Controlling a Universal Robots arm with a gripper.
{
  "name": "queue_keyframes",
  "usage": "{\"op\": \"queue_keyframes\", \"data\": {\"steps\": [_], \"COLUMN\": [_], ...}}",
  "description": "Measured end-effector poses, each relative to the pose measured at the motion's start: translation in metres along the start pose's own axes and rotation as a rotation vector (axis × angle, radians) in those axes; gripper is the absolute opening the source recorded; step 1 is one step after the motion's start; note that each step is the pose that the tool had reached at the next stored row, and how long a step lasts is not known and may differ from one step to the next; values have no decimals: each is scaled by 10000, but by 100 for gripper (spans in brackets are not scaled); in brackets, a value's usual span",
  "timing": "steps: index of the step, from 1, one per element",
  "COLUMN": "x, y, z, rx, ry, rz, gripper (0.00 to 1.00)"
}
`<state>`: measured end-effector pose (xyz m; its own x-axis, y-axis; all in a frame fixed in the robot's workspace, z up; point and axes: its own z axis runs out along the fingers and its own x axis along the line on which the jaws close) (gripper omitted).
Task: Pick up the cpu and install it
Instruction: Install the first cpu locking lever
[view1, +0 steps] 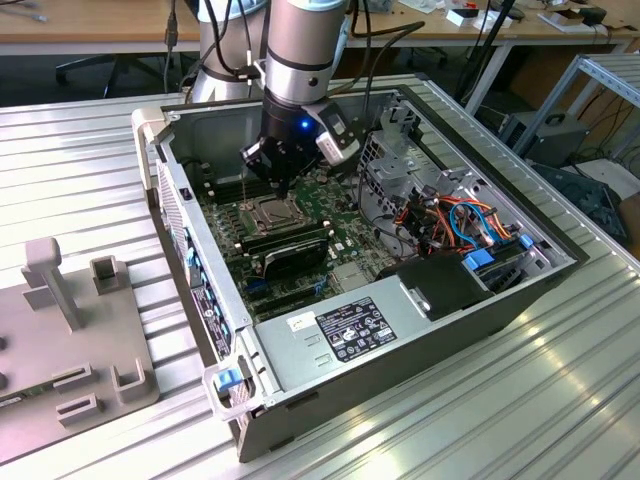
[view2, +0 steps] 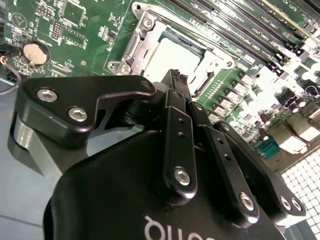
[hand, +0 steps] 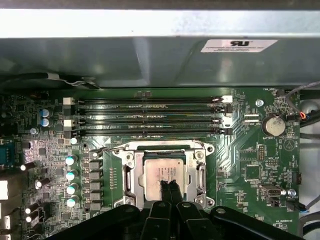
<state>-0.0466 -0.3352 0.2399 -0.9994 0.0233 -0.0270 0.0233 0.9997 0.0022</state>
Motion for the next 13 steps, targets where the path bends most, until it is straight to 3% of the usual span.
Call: {"op": "queue_keyframes", "data": {"steps": [8, 13], "x": [157, 171], "y": [-3, -3], "z": [6, 5], "rx": [34, 43], "ry": [0, 0], "rz": [-45, -50], "gripper": [11, 11]}}
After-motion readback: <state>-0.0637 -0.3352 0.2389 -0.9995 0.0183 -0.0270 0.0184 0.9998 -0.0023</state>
